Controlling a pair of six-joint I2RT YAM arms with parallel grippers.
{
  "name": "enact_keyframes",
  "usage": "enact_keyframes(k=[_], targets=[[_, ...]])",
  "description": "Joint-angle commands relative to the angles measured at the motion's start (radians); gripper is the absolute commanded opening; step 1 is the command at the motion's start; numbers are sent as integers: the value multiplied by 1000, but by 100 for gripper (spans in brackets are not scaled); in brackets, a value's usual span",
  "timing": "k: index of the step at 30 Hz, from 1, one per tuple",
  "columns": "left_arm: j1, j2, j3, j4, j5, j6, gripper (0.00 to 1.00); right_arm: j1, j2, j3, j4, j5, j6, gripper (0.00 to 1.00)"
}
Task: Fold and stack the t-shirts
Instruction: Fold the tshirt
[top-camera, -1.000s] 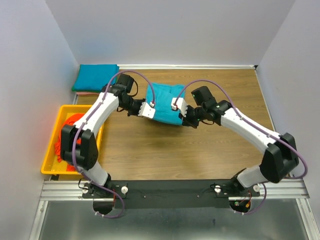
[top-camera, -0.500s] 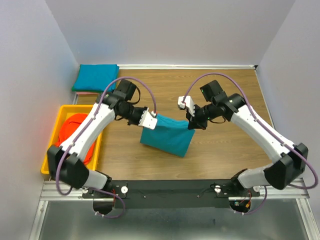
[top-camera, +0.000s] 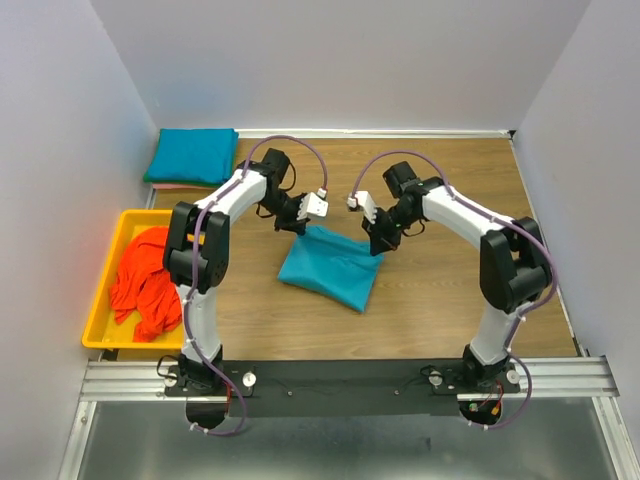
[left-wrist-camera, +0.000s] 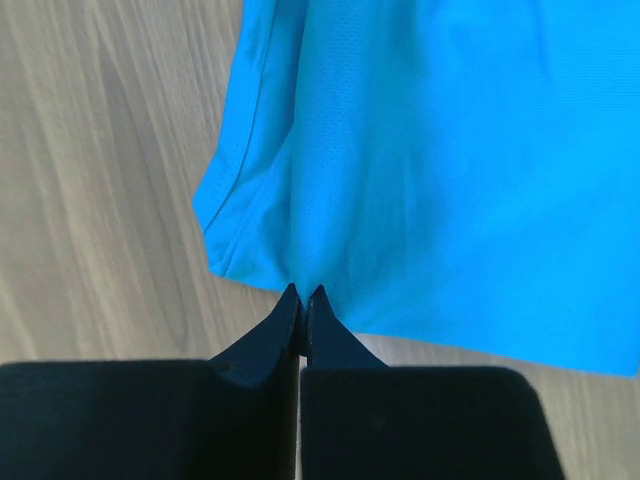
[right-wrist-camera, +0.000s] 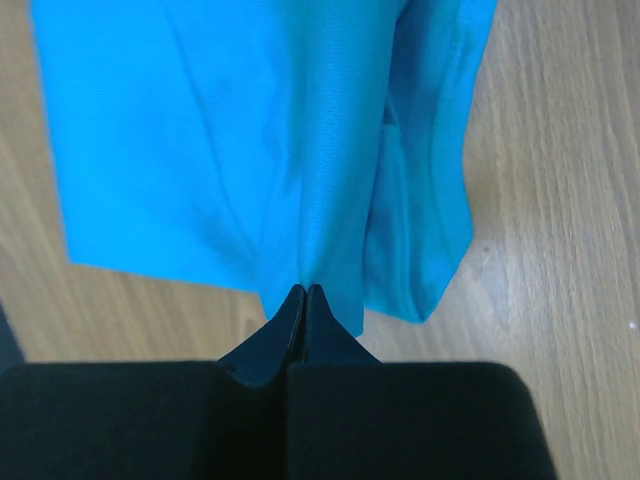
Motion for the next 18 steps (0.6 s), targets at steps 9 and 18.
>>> enact_keyframes(k=[9,18], targets=[[10,3,-160,74,41,-92,8,-14,125,-62,138,6,65,1],[-7,-200,-254,0,88,-92,33,-16,-65,-115,84,-72,181,42]])
